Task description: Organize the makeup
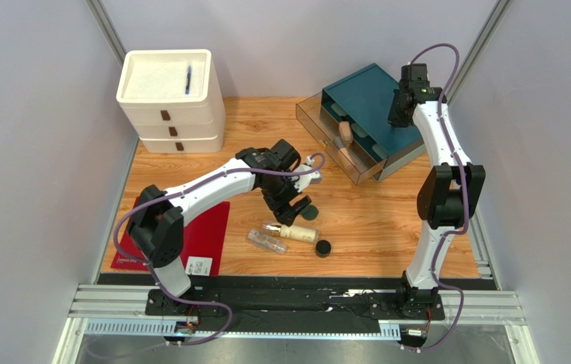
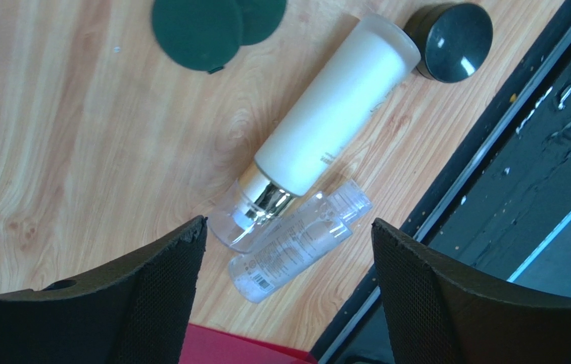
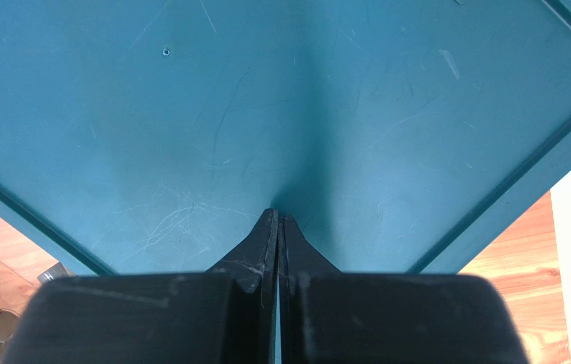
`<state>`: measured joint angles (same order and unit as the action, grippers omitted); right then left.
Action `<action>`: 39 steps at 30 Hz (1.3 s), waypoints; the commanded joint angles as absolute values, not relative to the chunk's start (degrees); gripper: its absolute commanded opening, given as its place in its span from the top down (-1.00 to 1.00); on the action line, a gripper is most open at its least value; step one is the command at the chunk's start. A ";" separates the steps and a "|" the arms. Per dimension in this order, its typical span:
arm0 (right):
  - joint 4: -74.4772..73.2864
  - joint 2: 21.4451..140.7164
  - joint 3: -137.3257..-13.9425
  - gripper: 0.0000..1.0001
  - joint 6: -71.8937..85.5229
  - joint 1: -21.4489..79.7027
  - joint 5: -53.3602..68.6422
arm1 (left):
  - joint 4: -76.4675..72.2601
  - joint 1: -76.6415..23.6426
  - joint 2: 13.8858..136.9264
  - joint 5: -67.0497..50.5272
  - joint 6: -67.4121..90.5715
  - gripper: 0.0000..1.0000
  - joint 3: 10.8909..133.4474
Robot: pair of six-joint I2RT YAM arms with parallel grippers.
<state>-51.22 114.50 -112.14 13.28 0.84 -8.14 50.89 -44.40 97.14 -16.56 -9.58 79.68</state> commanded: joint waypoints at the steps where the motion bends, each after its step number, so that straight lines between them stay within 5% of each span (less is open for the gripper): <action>1: -53.26 116.89 -112.33 1.00 13.36 0.79 -5.28 | 52.82 -47.89 99.93 -16.61 -15.11 -0.72 83.41; 28: -53.70 118.39 -111.44 1.00 14.41 0.62 -1.23 | 42.98 -55.02 113.81 2.99 -10.81 -0.62 80.24; 32: -53.79 118.91 -112.15 1.00 14.33 0.62 -1.23 | 42.45 -55.02 114.96 2.64 -10.63 -0.29 79.98; 33: -53.88 119.09 -112.41 1.00 14.33 0.62 -1.23 | 42.28 -55.02 115.13 2.72 -10.63 0.40 79.89; 35: -53.96 119.35 -112.59 1.00 14.41 0.62 -1.14 | 41.92 -55.02 115.57 3.95 -10.55 0.90 79.80; 39: -54.14 119.79 -113.11 1.00 14.50 0.62 -0.88 | 41.83 -54.93 116.37 6.50 -10.63 1.00 80.77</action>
